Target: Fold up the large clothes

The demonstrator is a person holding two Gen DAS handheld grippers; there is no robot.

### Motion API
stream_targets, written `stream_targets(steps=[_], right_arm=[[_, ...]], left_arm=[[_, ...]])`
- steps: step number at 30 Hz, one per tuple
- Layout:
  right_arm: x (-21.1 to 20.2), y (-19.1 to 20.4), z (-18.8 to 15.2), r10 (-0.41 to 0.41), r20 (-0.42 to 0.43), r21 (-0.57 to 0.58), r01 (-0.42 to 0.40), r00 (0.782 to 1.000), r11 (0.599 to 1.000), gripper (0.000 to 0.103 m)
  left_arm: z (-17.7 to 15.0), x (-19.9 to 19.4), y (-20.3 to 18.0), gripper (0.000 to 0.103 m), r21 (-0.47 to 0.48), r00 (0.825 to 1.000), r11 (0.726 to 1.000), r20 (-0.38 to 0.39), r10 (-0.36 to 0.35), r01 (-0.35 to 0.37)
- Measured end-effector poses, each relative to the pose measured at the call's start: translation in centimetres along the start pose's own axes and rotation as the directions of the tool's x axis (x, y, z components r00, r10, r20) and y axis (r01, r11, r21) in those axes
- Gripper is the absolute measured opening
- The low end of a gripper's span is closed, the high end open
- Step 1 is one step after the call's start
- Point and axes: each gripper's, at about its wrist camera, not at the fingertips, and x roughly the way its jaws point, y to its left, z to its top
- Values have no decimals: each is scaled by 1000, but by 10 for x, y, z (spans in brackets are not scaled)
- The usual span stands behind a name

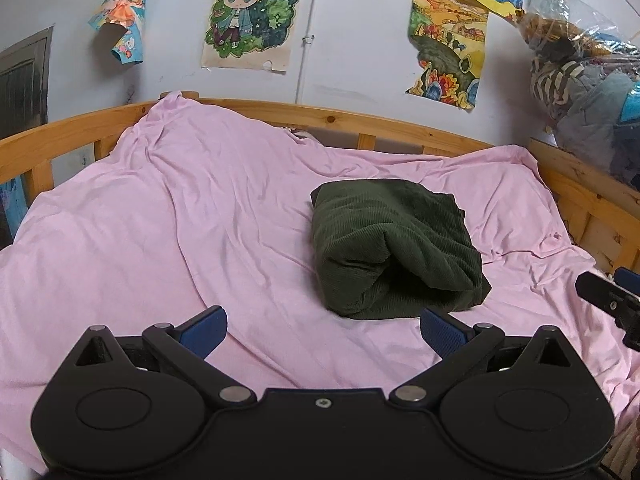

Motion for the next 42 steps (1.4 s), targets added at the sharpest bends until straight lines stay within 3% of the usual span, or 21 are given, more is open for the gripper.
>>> stream_targets(steps=[42], right_arm=[[0, 1, -1, -16, -5, -25, 16, 1000, 1000, 103]], left_arm=[[0, -4, 0, 102, -3, 1000, 1000, 14, -2, 2]])
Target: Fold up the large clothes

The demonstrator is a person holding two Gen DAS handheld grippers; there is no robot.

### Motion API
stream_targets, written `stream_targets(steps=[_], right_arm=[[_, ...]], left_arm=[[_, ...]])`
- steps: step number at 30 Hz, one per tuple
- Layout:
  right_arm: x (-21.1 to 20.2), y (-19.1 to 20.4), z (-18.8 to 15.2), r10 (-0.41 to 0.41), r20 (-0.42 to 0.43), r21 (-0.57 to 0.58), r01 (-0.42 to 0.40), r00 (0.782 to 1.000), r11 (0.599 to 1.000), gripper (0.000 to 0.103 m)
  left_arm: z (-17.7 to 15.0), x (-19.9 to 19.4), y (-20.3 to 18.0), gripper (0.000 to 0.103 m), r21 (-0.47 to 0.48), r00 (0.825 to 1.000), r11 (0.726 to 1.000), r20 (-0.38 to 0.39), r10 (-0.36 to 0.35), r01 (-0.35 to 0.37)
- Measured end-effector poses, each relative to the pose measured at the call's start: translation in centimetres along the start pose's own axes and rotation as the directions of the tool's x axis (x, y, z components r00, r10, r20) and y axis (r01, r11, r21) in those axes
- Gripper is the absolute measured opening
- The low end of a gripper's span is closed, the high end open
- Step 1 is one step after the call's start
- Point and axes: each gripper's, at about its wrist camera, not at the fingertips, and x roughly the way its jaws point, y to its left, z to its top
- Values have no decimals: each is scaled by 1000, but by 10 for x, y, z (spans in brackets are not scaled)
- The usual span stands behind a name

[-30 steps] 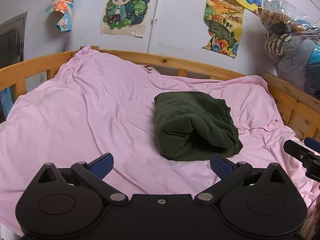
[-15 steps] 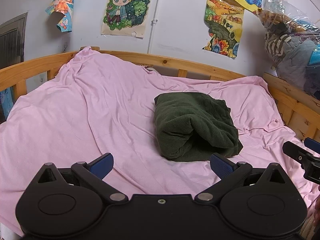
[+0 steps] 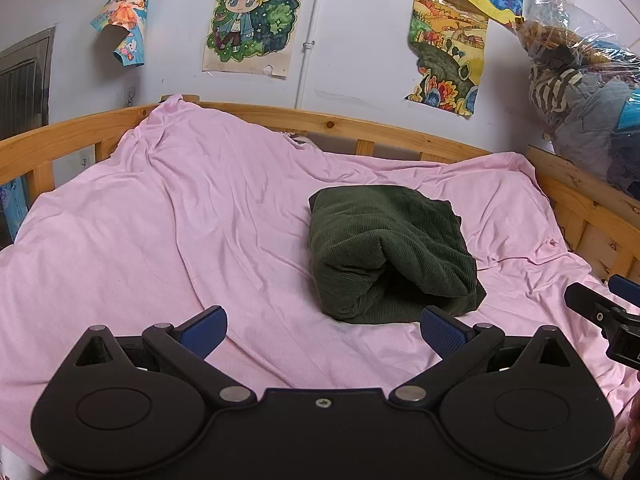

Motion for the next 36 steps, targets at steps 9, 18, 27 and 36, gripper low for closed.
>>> stream_targets(steps=[9, 18, 27, 36], right_arm=[[0, 0, 0, 1, 0, -1, -1, 1000, 1000, 103], [0, -1, 0, 1, 1, -2, -1, 1000, 1000, 103], [-1, -1, 0, 2, 1, -4, -2, 1000, 1000, 103], [-1, -1, -1, 3, 2, -6, -3, 1000, 1000, 103]], left_arm=[[0, 0, 0, 102, 1, 1000, 1000, 2, 1, -1], [-1, 0, 0, 102, 2, 1000, 1000, 3, 3, -3], [-1, 0, 0, 102, 3, 1000, 1000, 4, 3, -3], [4, -3, 1, 102, 8, 1000, 1000, 1, -11, 11]])
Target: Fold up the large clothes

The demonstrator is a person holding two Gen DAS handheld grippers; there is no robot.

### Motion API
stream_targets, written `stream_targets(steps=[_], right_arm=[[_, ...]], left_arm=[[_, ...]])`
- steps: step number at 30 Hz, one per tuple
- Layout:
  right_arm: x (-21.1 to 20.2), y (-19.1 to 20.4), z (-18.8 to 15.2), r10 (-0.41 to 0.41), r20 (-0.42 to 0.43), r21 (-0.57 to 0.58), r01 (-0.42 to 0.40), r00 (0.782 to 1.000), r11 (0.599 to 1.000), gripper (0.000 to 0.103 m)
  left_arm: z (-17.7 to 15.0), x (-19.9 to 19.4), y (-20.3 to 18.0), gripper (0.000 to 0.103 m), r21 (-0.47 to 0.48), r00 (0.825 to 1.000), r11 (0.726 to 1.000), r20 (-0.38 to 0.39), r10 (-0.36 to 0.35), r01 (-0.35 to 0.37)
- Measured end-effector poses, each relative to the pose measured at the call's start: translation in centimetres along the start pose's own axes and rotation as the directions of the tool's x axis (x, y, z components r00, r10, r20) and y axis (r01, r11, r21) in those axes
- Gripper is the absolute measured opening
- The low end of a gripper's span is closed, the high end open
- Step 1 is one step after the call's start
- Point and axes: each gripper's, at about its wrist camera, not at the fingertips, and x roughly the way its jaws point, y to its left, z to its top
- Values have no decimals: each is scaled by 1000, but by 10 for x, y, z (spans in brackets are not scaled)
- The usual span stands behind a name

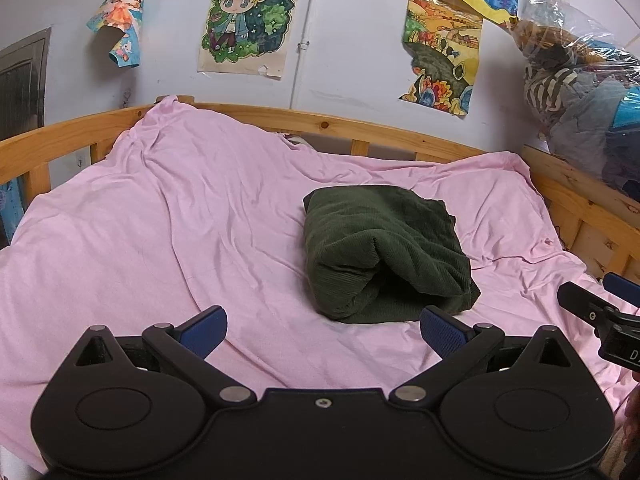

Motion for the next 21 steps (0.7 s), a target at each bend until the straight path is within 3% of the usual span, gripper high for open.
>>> stream_targets(steps=[8, 21], right_arm=[[0, 0, 0, 1, 0, -1, -1, 1000, 1000, 103], [-1, -4, 0, -4, 3, -10, 4, 1000, 1000, 103]], left_arm=[[1, 3, -1, 102, 55, 997, 996, -10, 76, -76], [-2, 3, -1, 102, 75, 996, 993, -4, 93, -93]])
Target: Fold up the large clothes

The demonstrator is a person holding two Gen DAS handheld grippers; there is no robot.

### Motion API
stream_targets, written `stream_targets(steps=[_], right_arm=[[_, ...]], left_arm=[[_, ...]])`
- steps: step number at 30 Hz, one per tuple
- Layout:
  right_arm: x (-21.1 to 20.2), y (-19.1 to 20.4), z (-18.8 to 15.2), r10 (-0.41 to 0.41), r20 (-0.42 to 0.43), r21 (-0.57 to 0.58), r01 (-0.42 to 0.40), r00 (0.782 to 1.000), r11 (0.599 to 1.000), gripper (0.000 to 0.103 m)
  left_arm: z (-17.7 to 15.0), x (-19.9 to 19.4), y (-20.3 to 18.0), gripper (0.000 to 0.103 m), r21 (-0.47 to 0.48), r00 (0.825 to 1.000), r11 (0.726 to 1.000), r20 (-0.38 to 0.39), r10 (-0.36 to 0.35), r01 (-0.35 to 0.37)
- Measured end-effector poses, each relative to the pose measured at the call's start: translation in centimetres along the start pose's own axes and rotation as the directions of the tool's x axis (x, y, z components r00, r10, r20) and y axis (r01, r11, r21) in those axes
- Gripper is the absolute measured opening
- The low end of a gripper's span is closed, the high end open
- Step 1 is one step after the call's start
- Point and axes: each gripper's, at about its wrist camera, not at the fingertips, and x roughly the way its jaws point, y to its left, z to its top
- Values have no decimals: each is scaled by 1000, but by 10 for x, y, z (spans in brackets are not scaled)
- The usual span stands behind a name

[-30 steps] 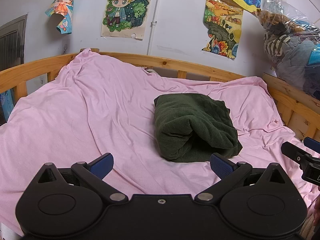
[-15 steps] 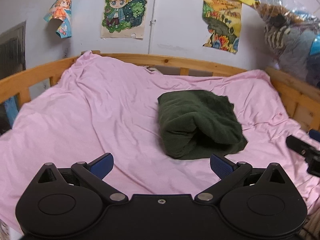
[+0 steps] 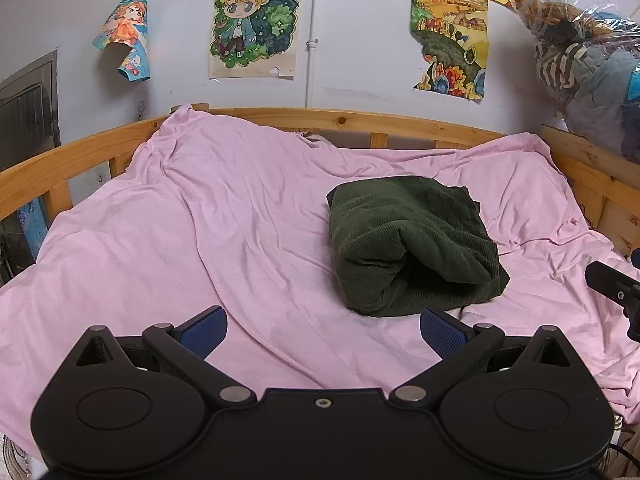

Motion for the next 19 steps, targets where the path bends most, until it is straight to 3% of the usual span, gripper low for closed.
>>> stream_targets(steps=[19], right_arm=[[0, -6, 0, 4, 6, -7, -4, 1000, 1000, 103]], left_arm=[[-3, 0, -2, 102, 20, 1000, 1000, 5, -10, 10]])
